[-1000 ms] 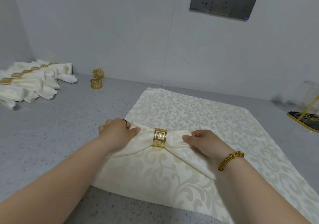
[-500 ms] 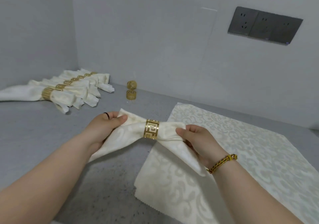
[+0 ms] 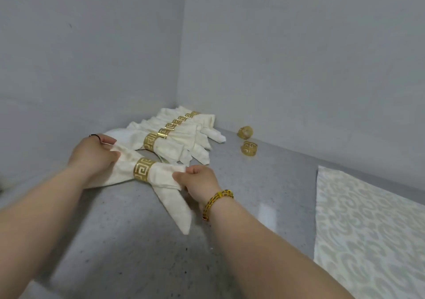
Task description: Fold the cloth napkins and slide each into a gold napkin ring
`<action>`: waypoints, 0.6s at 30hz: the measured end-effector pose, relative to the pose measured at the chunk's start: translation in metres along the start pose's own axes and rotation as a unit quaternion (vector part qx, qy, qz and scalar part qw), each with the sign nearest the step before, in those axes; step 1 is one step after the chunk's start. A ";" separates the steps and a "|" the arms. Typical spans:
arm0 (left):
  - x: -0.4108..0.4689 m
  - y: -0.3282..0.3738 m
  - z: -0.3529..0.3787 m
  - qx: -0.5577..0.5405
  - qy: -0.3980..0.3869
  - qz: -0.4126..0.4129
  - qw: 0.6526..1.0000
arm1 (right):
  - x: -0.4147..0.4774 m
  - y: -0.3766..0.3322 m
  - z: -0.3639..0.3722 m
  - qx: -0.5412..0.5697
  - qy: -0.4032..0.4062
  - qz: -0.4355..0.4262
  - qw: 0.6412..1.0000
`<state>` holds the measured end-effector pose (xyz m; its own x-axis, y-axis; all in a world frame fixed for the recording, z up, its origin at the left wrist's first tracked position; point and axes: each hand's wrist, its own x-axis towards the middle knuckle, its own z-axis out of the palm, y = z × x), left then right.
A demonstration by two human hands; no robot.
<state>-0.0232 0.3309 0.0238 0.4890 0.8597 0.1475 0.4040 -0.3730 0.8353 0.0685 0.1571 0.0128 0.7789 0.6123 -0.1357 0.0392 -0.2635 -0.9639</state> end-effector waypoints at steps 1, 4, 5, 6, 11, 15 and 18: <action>0.010 -0.005 -0.002 0.021 0.015 -0.001 1.000 | 0.008 -0.002 0.011 -0.006 -0.003 0.003 1.000; 0.037 -0.015 0.000 0.047 0.039 0.005 0.998 | 0.028 -0.003 0.034 -0.083 0.011 -0.012 0.996; 0.046 -0.017 0.001 0.045 0.043 0.007 0.998 | 0.035 -0.003 0.039 -0.127 0.025 -0.021 0.991; 0.051 -0.018 0.004 0.036 0.048 0.010 0.998 | 0.040 -0.002 0.041 -0.166 0.041 -0.028 0.985; 0.081 -0.024 0.022 -0.014 0.060 0.008 0.998 | 0.068 0.002 0.043 -0.243 0.102 -0.068 0.962; 0.096 -0.029 0.040 -0.029 0.044 0.017 0.998 | 0.084 0.009 0.042 -0.228 0.126 -0.084 0.962; 0.095 -0.027 0.044 -0.002 0.032 0.033 0.999 | 0.085 0.013 0.042 -0.235 0.138 -0.089 0.958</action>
<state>0.0463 0.4069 -0.0077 0.4648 0.8534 0.2361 0.3685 -0.4289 0.8248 0.1090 0.2369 -0.0206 0.8670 0.4750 0.1506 0.4145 -0.5198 -0.7470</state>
